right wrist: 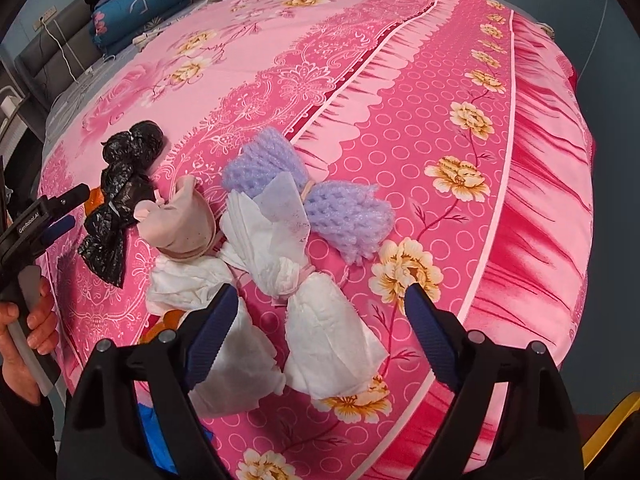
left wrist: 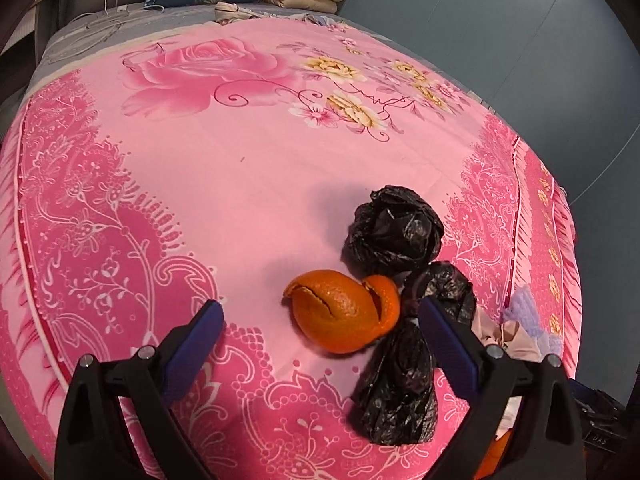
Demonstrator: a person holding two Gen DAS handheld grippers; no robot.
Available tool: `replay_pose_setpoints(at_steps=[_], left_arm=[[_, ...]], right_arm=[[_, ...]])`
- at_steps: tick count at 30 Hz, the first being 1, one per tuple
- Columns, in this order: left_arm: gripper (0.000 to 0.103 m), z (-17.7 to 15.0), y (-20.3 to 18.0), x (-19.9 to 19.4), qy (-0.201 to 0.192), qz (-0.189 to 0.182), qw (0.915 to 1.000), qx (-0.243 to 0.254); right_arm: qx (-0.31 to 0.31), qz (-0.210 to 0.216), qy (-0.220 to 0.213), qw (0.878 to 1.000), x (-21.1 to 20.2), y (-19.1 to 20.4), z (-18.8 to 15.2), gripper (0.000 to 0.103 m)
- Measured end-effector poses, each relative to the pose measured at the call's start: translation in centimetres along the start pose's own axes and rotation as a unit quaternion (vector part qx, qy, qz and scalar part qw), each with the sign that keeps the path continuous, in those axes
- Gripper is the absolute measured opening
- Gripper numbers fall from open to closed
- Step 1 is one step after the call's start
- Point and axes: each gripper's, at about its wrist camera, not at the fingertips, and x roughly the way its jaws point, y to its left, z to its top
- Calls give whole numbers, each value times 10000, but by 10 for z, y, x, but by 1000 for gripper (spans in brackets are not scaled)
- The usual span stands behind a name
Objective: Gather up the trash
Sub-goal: 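Grasp the orange peel with the left tool while the right tool grasps white tissue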
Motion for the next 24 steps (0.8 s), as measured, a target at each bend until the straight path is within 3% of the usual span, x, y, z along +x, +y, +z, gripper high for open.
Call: replay_pose_setpoints(at_steps=[3, 6, 10, 15, 21, 24], left_arm=[[79, -2, 0, 9, 143, -111, 9998, 0], [73, -3, 1, 15, 172, -227, 9996, -33], [53, -1, 2, 18, 241, -504, 9984, -108], [45, 0, -2, 19, 212, -513, 9985, 19], [38, 0, 4, 15, 215, -655, 9976, -58], [37, -1, 8, 11, 204, -667, 9974, -151]], right_arm=[[-52, -41, 78, 9999, 8, 2, -1, 78], [-71, -35, 185, 9998, 17, 3, -2, 73], [-40, -37, 274, 9996, 24, 4, -2, 64], [-143, -120, 316, 9993, 29, 9, -2, 53], [-243, -209, 297, 9990, 28, 11, -1, 25], [-273, -223, 252, 9991, 25, 13, -1, 22]])
